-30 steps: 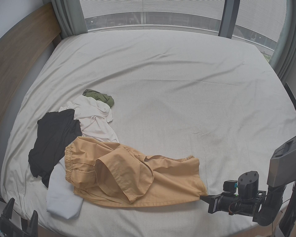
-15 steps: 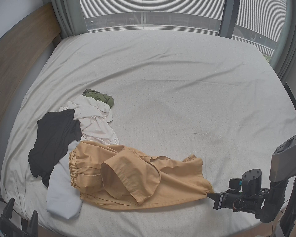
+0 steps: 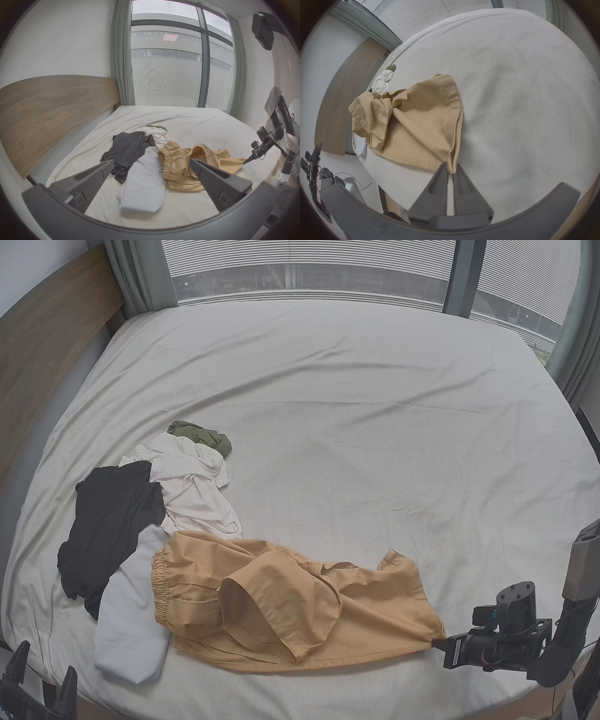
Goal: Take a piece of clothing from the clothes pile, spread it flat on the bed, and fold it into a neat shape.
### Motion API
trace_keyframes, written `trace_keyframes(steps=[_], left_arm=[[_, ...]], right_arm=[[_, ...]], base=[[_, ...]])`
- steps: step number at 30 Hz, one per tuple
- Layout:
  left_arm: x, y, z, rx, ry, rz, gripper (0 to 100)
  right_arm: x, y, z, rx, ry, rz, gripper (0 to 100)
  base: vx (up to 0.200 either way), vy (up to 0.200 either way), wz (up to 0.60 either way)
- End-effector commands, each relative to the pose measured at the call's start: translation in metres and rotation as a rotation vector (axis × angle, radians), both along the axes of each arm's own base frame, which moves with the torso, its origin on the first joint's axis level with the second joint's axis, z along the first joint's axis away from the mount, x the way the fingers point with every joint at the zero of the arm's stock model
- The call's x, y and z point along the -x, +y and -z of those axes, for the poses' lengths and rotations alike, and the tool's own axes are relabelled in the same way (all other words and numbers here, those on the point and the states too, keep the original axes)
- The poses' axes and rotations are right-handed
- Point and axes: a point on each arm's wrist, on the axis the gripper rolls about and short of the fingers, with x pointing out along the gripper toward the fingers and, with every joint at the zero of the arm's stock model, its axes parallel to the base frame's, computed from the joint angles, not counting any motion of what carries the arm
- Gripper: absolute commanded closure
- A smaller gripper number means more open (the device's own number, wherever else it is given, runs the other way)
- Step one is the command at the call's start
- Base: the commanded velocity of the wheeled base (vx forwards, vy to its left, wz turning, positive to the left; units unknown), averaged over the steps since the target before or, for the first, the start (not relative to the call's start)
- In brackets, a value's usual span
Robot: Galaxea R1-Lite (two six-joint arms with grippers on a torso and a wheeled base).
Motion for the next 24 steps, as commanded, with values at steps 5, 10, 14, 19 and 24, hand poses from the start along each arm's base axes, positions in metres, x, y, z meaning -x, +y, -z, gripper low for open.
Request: trace_keyframes(steps=[5,10,14,19,24], left_arm=[[0.0,0.0,0.005,-0.001,0.001,0.0,0],[0.0,0.0,0.005,-0.001,0.001,0.0,0],[0.0,0.0,0.005,-0.001,0.001,0.0,0],[0.0,0.0,0.005,-0.001,0.001,0.0,0],[0.0,0.0,0.005,-0.001,0.001,0.0,0]], right_arm=[[0.008,-0.015,-0.013,0.013,-0.004,0.039,100],[0.012,-0.02,-0.014,0.025,0.021,0.06,100],[0.012,-0.026,-0.013,0.046,0.036,0.069,100],[0.013,-0.032,-0.015,0.052,0.037,0.089,100],[0.019,-0.034,-0.017,0.061,0.066,0.086,100]], base=[[0.0,0.0,0.0],[0.0,0.0,0.0],[0.0,0.0,0.0],[0.0,0.0,0.0],[0.0,0.0,0.0]])
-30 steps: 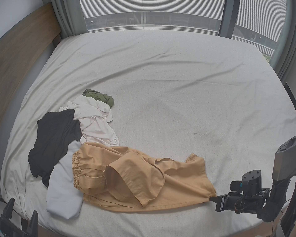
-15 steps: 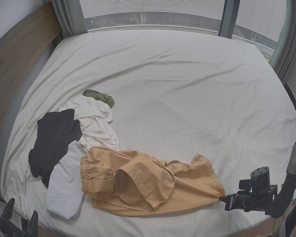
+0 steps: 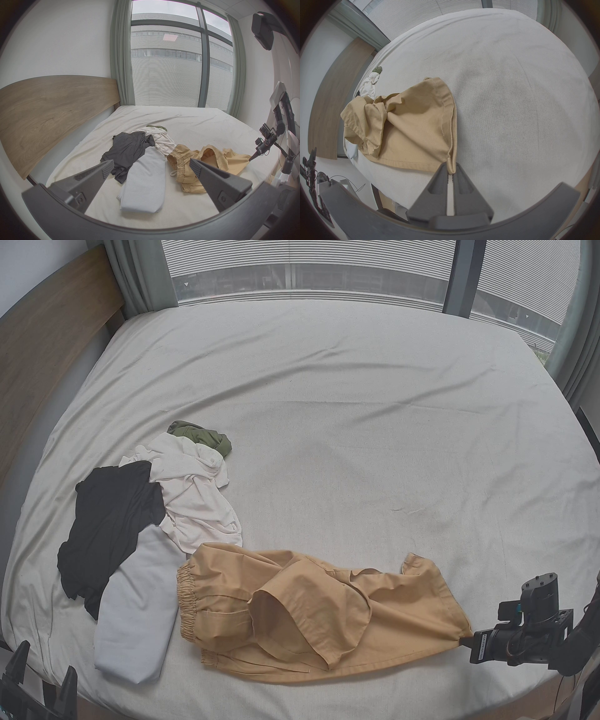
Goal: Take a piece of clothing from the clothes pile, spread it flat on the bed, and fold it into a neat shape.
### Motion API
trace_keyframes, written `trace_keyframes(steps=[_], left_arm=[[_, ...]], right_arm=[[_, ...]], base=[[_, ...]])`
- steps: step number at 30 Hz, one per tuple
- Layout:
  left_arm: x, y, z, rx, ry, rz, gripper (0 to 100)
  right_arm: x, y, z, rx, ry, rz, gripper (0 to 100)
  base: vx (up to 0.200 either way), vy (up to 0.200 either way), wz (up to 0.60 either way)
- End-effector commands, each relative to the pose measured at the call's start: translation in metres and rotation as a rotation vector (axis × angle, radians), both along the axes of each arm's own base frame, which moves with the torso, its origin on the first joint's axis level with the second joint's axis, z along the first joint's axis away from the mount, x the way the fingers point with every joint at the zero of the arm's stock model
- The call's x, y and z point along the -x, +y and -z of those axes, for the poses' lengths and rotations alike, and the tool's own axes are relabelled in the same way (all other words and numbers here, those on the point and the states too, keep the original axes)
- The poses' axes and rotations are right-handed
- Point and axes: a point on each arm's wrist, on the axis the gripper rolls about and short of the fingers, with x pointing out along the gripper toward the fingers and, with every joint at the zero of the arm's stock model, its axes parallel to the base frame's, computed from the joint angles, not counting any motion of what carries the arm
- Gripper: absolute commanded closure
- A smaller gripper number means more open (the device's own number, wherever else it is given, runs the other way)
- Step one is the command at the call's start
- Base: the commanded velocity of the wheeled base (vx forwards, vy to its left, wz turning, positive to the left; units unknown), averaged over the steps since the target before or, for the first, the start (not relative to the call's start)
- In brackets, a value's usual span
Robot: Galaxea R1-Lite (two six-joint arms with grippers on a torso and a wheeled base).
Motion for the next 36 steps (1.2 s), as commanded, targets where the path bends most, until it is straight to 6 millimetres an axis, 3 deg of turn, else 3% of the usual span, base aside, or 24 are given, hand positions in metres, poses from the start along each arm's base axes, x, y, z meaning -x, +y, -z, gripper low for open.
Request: trace_keyframes(steps=[1,25,26,36], left_arm=[[0.0,0.0,0.005,0.0,0.001,0.0,0],[0.0,0.0,0.005,0.0,0.001,0.0,0],[0.0,0.0,0.005,0.002,0.001,0.0,0],[0.0,0.0,0.005,-0.014,0.003,0.001,0]], right_arm=[[0.007,-0.003,-0.003,0.002,0.008,0.0,100],[0.009,-0.004,-0.002,0.007,0.027,0.005,100],[0.009,-0.004,-0.002,0.006,0.028,0.002,0],[0.013,-0.004,-0.023,-0.026,-0.1,0.002,0]], base=[[0.0,0.0,0.0],[0.0,0.0,0.0],[0.0,0.0,0.0],[0.0,0.0,0.0]])
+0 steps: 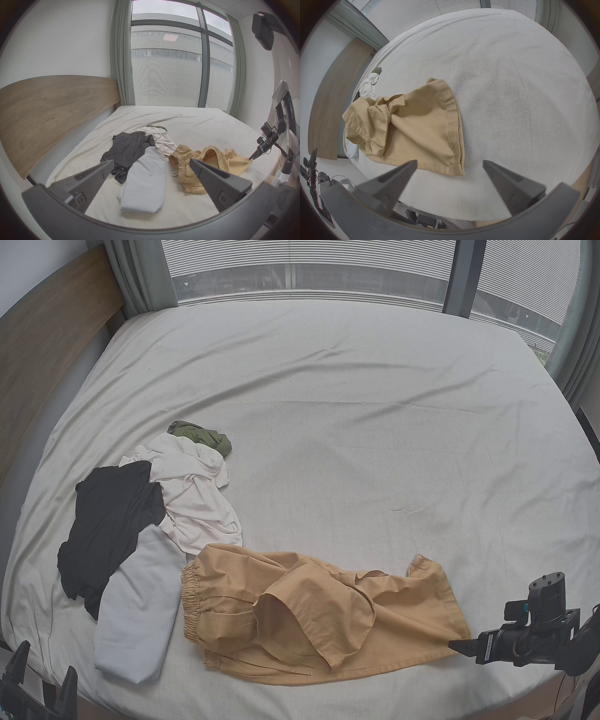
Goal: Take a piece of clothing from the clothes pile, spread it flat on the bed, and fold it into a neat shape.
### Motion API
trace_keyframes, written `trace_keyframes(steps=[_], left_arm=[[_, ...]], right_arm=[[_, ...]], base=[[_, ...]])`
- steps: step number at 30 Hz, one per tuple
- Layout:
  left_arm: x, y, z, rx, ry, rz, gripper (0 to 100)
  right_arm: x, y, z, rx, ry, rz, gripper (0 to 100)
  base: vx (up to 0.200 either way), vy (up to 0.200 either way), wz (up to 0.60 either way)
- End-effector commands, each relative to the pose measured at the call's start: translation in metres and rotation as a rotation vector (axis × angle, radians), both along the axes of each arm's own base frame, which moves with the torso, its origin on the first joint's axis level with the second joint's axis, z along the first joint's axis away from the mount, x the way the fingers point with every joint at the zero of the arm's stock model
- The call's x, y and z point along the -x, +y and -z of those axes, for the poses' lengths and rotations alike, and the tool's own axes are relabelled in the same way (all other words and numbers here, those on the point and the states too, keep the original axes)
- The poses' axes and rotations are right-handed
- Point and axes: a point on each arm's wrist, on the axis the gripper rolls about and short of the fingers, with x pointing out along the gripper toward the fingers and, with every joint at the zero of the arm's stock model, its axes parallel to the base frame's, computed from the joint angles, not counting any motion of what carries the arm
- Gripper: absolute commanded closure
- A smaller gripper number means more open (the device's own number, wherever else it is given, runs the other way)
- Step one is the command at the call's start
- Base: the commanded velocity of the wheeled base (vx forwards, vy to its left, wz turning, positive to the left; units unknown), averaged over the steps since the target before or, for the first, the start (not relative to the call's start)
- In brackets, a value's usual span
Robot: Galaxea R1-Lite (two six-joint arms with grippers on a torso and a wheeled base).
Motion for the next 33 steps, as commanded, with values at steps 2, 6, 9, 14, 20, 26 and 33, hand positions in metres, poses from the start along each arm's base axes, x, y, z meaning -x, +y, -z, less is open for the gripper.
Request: trace_keyframes(steps=[2,6,9,14,20,26,33], left_arm=[[0.0,0.0,0.005,-0.005,0.002,0.0,0],[0.0,0.0,0.005,0.003,0.001,0.001,0],[0.0,0.0,0.005,0.003,0.001,0.003,0],[0.0,0.0,0.005,0.003,0.001,0.003,0],[0.0,0.0,0.005,0.003,0.001,0.003,0],[0.0,0.0,0.005,0.004,0.001,0.003,0],[0.0,0.0,0.005,0.004,0.001,0.003,0]], right_arm=[[0.009,-0.002,-0.02,-0.03,-0.12,-0.003,0],[0.016,0.005,-0.044,-0.073,-0.266,-0.071,0],[0.019,0.015,-0.054,-0.103,-0.321,-0.135,0],[0.017,0.027,-0.06,-0.127,-0.343,-0.189,0],[0.006,0.047,-0.074,-0.162,-0.396,-0.267,0],[-0.004,0.075,-0.081,-0.216,-0.403,-0.402,0],[-0.021,0.115,-0.088,-0.276,-0.409,-0.535,0]], base=[[0.0,0.0,0.0],[0.0,0.0,0.0],[0.0,0.0,0.0],[0.0,0.0,0.0],[0.0,0.0,0.0],[0.0,0.0,0.0],[0.0,0.0,0.0]])
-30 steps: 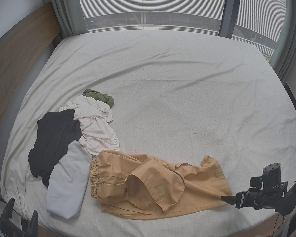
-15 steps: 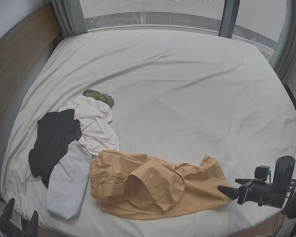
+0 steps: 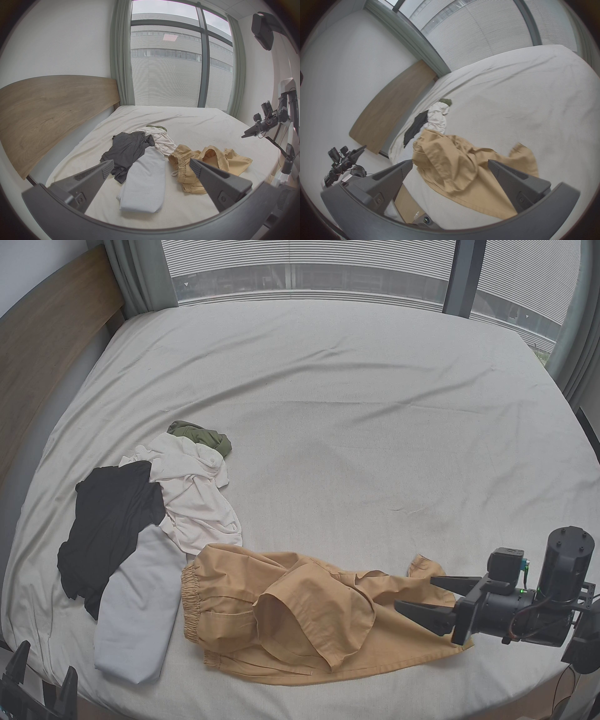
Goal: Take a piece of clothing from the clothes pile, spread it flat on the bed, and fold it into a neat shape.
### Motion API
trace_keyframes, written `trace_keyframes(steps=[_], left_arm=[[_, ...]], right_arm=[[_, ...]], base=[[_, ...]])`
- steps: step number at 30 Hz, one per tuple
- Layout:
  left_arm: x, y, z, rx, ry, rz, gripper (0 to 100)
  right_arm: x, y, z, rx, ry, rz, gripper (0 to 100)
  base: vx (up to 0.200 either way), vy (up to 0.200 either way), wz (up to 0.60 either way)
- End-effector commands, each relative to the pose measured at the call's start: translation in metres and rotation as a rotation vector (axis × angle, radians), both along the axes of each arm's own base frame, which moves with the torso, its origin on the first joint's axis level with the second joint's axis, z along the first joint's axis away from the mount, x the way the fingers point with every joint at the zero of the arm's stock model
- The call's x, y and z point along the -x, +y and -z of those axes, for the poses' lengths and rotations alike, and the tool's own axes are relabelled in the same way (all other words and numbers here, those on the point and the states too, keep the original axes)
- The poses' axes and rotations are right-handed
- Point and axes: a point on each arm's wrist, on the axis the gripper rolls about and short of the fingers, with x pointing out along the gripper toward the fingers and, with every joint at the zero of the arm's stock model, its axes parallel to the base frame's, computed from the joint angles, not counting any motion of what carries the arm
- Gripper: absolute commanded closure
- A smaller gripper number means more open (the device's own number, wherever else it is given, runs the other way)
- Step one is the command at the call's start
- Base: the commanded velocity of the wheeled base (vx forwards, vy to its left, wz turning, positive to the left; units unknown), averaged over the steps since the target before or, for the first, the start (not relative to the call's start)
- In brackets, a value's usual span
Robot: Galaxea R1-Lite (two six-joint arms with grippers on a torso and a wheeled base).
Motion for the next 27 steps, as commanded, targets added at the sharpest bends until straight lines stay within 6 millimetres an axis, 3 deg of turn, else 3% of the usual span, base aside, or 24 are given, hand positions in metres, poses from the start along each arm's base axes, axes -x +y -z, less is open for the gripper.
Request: trace_keyframes(steps=[1,8,18,27], left_arm=[[0.0,0.0,0.005,0.002,0.001,0.0,0],[0.0,0.0,0.005,0.004,0.001,-0.002,0],[0.0,0.0,0.005,0.005,0.001,-0.002,0],[0.0,0.0,0.005,0.005,0.001,-0.002,0]], right_arm=[[-0.015,0.034,0.004,0.003,0.019,-0.102,0],[-0.033,0.071,0.022,0.032,0.051,-0.164,0],[-0.048,0.105,0.027,0.023,0.037,-0.215,0],[-0.036,0.123,0.033,0.02,0.061,-0.314,0]], base=[[0.0,0.0,0.0],[0.0,0.0,0.0],[0.0,0.0,0.0],[0.0,0.0,0.0]])
